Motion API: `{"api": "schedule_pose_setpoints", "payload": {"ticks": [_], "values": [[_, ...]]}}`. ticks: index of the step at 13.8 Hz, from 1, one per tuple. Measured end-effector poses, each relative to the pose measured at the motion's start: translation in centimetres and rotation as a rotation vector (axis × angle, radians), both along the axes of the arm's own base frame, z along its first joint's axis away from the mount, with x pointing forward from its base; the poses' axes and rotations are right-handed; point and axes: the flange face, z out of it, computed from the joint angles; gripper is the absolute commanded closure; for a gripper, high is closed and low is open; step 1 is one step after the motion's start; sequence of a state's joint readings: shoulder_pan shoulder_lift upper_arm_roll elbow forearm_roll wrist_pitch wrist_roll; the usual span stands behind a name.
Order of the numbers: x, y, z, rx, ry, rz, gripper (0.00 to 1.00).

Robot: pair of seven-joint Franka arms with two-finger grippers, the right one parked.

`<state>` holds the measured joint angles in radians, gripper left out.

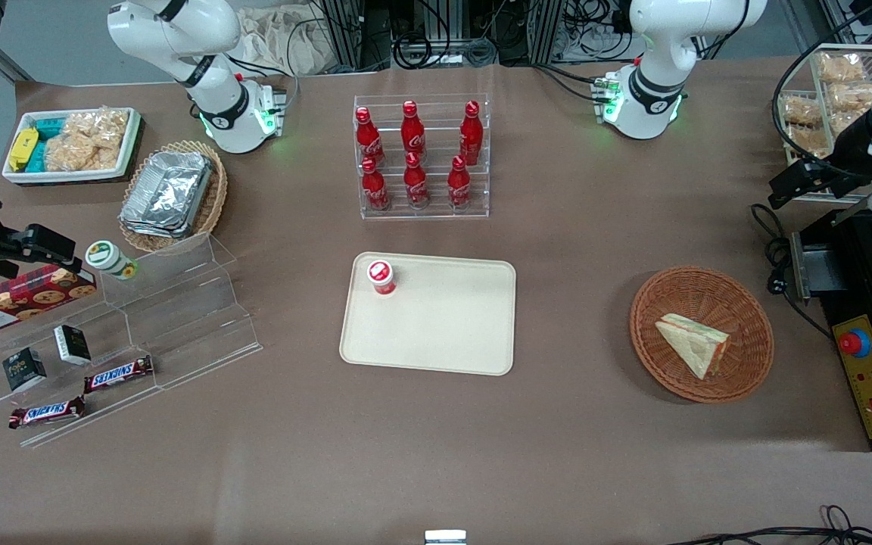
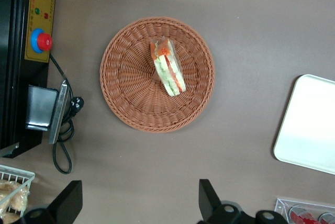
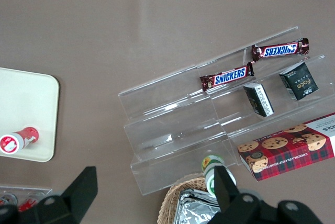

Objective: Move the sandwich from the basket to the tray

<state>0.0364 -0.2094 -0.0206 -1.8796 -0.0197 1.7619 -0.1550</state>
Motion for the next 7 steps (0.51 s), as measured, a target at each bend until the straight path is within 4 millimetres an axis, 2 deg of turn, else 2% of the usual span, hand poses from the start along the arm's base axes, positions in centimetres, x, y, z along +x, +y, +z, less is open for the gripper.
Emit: {"api": "schedule_pose_setpoints", "payload": {"ticks": [7], "values": [[0.93,0.57,-0.23,0.001,0.005,0.009,0.00]]}}
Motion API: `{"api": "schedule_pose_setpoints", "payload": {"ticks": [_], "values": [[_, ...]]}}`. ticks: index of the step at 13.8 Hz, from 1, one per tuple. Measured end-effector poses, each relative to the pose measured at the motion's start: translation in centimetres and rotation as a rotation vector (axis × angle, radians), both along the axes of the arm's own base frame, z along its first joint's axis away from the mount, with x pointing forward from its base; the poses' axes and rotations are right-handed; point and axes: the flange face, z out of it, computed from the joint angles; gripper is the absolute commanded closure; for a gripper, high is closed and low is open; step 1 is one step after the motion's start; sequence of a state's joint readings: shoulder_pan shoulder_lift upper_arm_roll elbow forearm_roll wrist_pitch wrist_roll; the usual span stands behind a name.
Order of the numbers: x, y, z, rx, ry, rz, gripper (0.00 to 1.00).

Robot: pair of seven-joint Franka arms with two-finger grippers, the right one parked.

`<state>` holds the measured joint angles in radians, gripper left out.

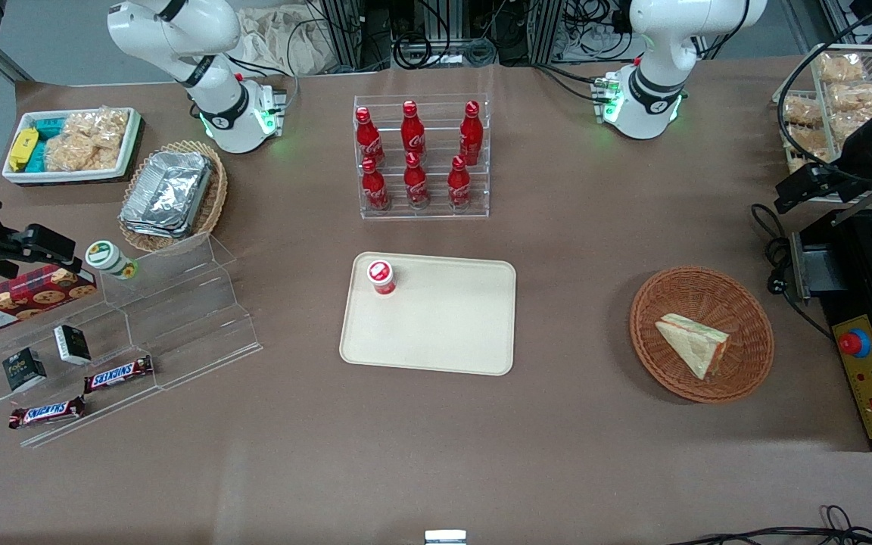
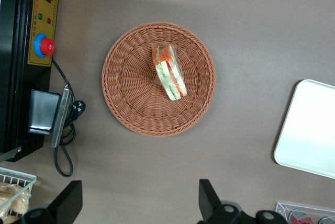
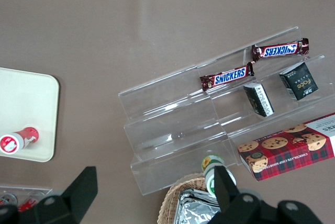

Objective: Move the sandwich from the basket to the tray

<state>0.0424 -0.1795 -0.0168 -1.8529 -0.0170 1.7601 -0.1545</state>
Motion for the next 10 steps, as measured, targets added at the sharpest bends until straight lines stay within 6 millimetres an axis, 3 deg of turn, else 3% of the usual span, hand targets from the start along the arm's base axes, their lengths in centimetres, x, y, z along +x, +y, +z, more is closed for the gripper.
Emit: {"api": "schedule_pose_setpoints", "payload": {"ticks": [4,10], "values": [[1.5,1.0,-2.8,-0.005,0.053,0.021,0.00],[6.8,3.4,-11.9,-0.018,0.090,0.200,0.00]]}}
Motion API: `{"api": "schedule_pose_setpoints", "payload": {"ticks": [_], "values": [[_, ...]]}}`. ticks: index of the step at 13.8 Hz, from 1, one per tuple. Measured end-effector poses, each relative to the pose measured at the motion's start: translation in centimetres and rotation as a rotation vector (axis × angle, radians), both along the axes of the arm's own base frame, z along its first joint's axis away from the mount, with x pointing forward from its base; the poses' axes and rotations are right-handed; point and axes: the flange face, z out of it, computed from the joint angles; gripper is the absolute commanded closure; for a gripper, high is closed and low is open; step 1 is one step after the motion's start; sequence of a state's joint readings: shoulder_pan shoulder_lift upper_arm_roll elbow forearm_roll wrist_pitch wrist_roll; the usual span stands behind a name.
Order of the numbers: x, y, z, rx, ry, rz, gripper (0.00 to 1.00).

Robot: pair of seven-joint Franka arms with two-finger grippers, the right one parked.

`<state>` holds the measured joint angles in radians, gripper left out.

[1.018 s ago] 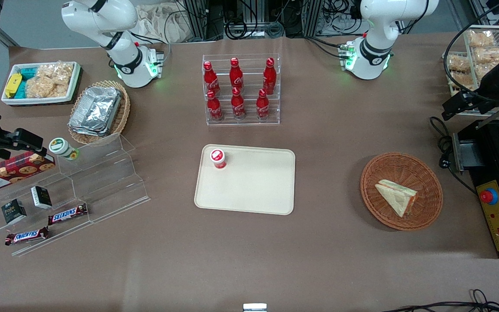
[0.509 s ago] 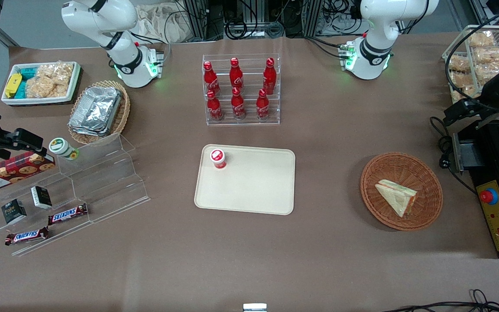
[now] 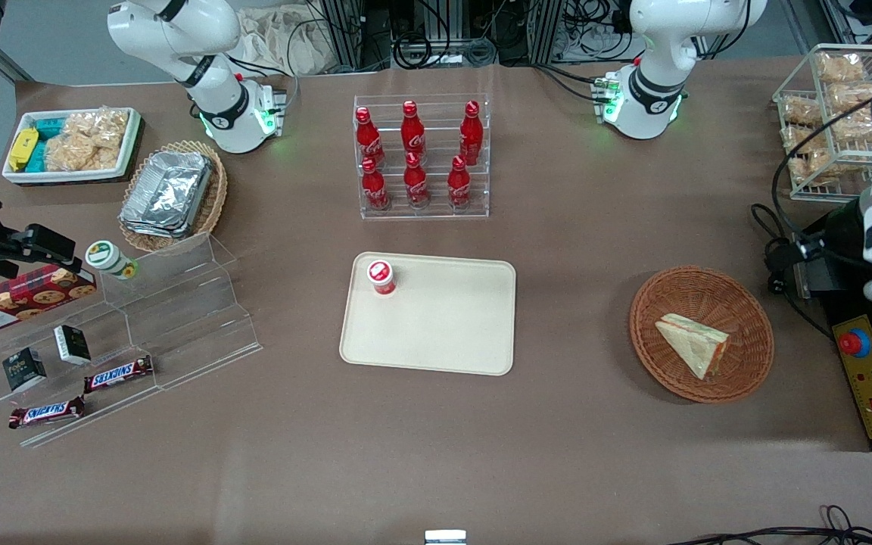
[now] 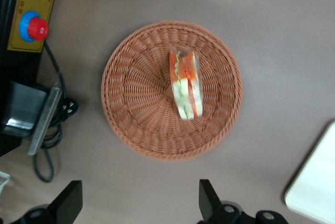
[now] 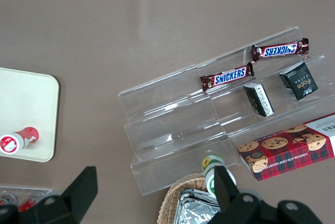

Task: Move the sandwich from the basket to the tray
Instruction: 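Lower the left gripper onto the wrapped sandwich in the wicker basket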

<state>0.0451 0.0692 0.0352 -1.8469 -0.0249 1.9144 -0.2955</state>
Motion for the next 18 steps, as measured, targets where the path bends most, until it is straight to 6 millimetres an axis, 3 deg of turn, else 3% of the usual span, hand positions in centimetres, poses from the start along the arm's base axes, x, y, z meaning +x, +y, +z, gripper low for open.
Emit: {"api": "schedule_pose_setpoints", "payload": {"ticks": [5,10,12,15,16,18], "values": [[3.4,1.1,-8.3,-0.071,-0.017,0.133,0.00],[5.4,1.2,-17.6,-0.090,-0.052,0.203,0.00],[5.7,1.0,-20.2,-0.107,-0.051,0.230,0.00],[5.8,0.6,-22.1,-0.137,-0.045,0.262,0.00],[5.8,0.3,-22.4,-0.141,-0.044,0.262,0.02],[5.8,-0.3,-23.1,-0.144,-0.036,0.258,0.30]]}}
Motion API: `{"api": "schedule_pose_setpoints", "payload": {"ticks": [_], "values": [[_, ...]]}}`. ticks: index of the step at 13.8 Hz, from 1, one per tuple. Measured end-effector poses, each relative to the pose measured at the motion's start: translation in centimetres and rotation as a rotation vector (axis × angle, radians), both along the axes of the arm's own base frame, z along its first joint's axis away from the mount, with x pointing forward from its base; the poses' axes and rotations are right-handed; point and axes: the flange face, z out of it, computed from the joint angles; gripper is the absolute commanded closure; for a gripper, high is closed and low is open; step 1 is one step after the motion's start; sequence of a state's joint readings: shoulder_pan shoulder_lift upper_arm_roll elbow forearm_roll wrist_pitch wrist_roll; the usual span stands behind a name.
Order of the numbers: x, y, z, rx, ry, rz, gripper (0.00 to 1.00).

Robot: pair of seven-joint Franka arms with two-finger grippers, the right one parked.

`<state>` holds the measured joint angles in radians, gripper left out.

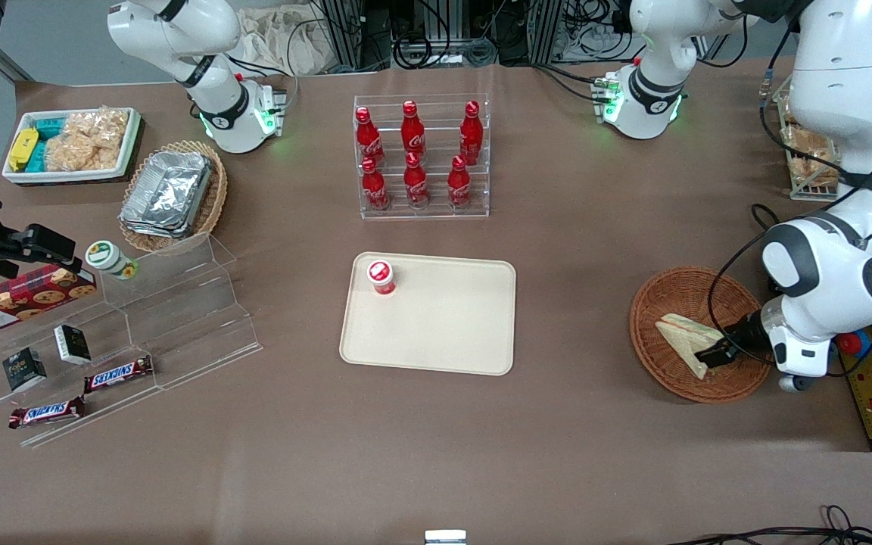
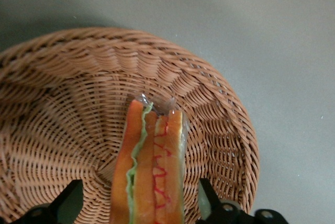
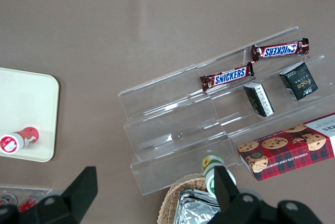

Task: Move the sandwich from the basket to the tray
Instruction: 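Close the left gripper on the sandwich and lift it from the basket, then carry the sandwich with the left gripper over to the cream tray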

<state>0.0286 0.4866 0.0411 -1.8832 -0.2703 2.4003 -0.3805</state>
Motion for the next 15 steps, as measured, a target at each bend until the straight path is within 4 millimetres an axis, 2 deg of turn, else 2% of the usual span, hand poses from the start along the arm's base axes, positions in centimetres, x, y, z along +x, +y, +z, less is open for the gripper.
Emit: {"api": "schedule_pose_setpoints", "payload": {"ticks": [2,3,4,5,6,8,10,12,14,15], "values": [[0.0,-0.3,-0.5,-0.001,0.007,-0.003,0.67],[0.0,-0.4,-0.5,-0.001,0.007,-0.004,0.82],[0.0,-0.5,-0.4,-0.001,0.005,-0.006,0.92],[0.2,-0.8,-0.1,-0.001,0.000,-0.012,0.98],[0.4,-1.3,0.4,0.000,-0.010,-0.021,1.00],[1.1,-2.8,3.0,0.010,-0.040,-0.060,1.00],[1.3,-3.6,8.4,0.051,-0.026,-0.141,1.00],[1.1,-3.7,16.8,0.097,0.020,-0.208,1.00],[-0.2,-4.3,25.9,0.119,0.055,-0.254,1.00],[-1.1,-5.1,29.6,0.126,0.064,-0.275,1.00]]}}
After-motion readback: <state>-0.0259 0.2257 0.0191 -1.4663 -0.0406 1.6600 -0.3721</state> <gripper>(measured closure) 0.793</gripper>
